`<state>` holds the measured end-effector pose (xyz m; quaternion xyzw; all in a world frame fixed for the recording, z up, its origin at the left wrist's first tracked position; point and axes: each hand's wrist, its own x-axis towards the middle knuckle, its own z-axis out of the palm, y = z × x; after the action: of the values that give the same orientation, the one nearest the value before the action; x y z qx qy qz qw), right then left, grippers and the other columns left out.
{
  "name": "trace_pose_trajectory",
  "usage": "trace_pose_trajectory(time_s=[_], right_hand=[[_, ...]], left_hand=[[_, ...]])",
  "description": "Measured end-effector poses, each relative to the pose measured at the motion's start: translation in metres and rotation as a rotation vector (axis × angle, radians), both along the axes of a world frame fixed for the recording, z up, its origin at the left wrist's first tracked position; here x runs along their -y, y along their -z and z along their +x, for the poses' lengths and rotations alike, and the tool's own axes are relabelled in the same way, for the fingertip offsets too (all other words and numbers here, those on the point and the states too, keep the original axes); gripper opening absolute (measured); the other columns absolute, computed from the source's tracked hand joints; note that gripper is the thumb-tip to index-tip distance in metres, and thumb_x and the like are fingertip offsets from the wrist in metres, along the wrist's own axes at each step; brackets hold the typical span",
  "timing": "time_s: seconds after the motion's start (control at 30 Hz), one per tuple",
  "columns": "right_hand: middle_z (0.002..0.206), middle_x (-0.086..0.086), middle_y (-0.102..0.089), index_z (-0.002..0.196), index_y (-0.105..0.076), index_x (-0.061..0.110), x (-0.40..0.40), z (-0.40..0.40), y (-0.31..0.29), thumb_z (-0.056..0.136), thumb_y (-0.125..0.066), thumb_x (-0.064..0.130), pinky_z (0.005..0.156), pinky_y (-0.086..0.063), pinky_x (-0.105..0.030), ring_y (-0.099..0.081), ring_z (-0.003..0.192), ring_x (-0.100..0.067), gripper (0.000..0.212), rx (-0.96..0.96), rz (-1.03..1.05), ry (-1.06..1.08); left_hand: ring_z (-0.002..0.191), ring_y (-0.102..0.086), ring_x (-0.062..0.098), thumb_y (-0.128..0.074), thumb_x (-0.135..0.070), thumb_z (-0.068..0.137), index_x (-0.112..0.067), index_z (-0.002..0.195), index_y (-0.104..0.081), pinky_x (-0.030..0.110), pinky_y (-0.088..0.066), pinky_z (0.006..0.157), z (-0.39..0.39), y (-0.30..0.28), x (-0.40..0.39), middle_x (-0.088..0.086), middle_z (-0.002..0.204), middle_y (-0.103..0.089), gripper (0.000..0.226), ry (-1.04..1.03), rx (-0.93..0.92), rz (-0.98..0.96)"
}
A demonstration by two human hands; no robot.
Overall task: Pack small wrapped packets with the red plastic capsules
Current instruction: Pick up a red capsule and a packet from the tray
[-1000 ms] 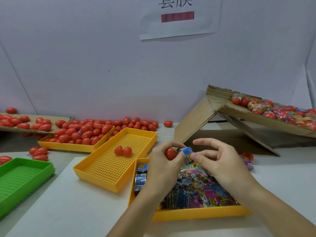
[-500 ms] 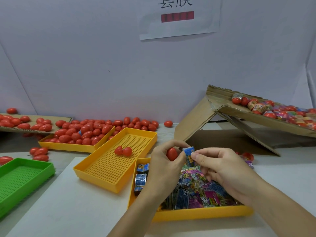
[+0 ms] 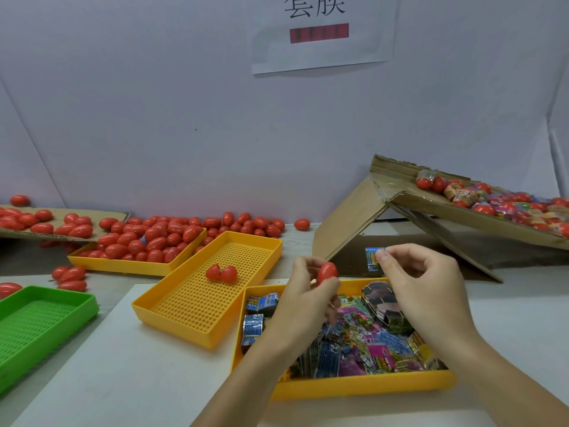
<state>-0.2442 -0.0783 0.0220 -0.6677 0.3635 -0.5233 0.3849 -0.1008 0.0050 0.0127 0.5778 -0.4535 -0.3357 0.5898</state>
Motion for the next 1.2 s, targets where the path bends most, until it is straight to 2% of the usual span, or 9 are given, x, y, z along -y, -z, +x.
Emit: trace_pose_trajectory(time_s=[0.1,0.23,0.33,0.5,0.6,0.77,0.97,1.2], right_hand=[[0.072,0.000,-0.072,0.087,-0.072,0.023,0.0010,0.0013,0.0011,0.092,-0.068,0.025,0.061,-0.061,-0.052,-0.072,0.061,-0.021,0.007,-0.039,0.011,-0.066],[0.079,0.007,-0.073,0.087,-0.072,0.028,-0.0004,0.0028,0.0017,0.091,-0.068,0.028,0.073,-0.060,-0.044,-0.070,0.076,-0.014,0.006,-0.105,-0.010,-0.150],[0.081,0.009,-0.074,0.088,-0.072,0.027,0.0012,0.0028,0.0023,0.091,-0.067,0.029,0.071,-0.059,-0.037,-0.070,0.077,-0.012,0.006,-0.090,0.009,-0.183],[0.079,0.007,-0.074,0.089,-0.072,0.027,0.0030,0.0022,0.0023,0.092,-0.066,0.026,0.056,-0.053,-0.021,-0.071,0.072,-0.012,0.007,0.003,0.078,-0.227],[0.078,0.007,-0.074,0.088,-0.072,0.026,0.0035,0.0018,0.0019,0.092,-0.066,0.026,0.057,-0.053,-0.022,-0.070,0.070,-0.011,0.007,-0.002,0.075,-0.244],[0.080,0.011,-0.075,0.087,-0.073,0.027,0.0020,0.0028,0.0014,0.091,-0.067,0.025,0.063,-0.051,-0.023,-0.069,0.072,-0.003,0.007,-0.025,0.042,-0.269],[0.083,0.012,-0.076,0.085,-0.074,0.031,0.0020,0.0026,0.0023,0.087,-0.071,0.021,0.060,-0.054,-0.016,-0.072,0.077,-0.006,0.010,-0.005,0.013,-0.294],[0.089,0.005,-0.076,0.094,-0.069,0.021,0.0015,0.0041,0.0031,0.083,-0.076,0.010,0.058,-0.052,-0.014,-0.072,0.074,-0.009,0.017,0.068,0.014,-0.301]], left_hand=[[0.080,-0.070,0.016,-0.066,-0.015,0.094,-0.028,0.112,-0.057,0.027,-0.059,0.066,-0.0018,0.0013,0.0003,0.002,0.114,-0.056,0.024,-0.002,0.138,-0.055],[0.089,-0.071,0.022,-0.075,-0.015,0.087,-0.020,0.112,-0.059,0.031,-0.062,0.069,-0.0002,0.0005,0.0001,0.004,0.111,-0.062,0.030,-0.072,0.147,-0.108],[0.095,-0.070,0.023,-0.076,-0.017,0.086,-0.019,0.108,-0.061,0.035,-0.062,0.075,0.0003,0.0000,0.0002,0.002,0.111,-0.064,0.027,-0.118,0.158,-0.103],[0.086,-0.072,0.016,-0.071,-0.012,0.090,-0.018,0.111,-0.062,0.024,-0.059,0.068,0.0002,-0.0010,0.0006,0.003,0.109,-0.065,0.023,-0.104,0.104,-0.129],[0.086,-0.073,0.016,-0.071,-0.011,0.090,-0.016,0.113,-0.063,0.024,-0.059,0.067,0.0008,-0.0014,0.0006,0.006,0.111,-0.064,0.025,-0.094,0.075,-0.143],[0.097,-0.071,0.025,-0.074,-0.011,0.087,-0.020,0.111,-0.065,0.030,-0.061,0.073,0.0015,0.0003,0.0009,0.007,0.114,-0.063,0.026,-0.055,0.068,-0.136],[0.092,-0.073,0.020,-0.068,-0.016,0.092,-0.014,0.106,-0.068,0.030,-0.061,0.080,0.0004,0.0001,-0.0001,0.009,0.104,-0.067,0.014,-0.030,-0.026,-0.194],[0.097,-0.072,0.022,-0.074,-0.012,0.088,-0.016,0.113,-0.061,0.037,-0.060,0.086,0.0028,0.0015,0.0021,0.012,0.110,-0.067,0.028,-0.042,-0.045,-0.199]])
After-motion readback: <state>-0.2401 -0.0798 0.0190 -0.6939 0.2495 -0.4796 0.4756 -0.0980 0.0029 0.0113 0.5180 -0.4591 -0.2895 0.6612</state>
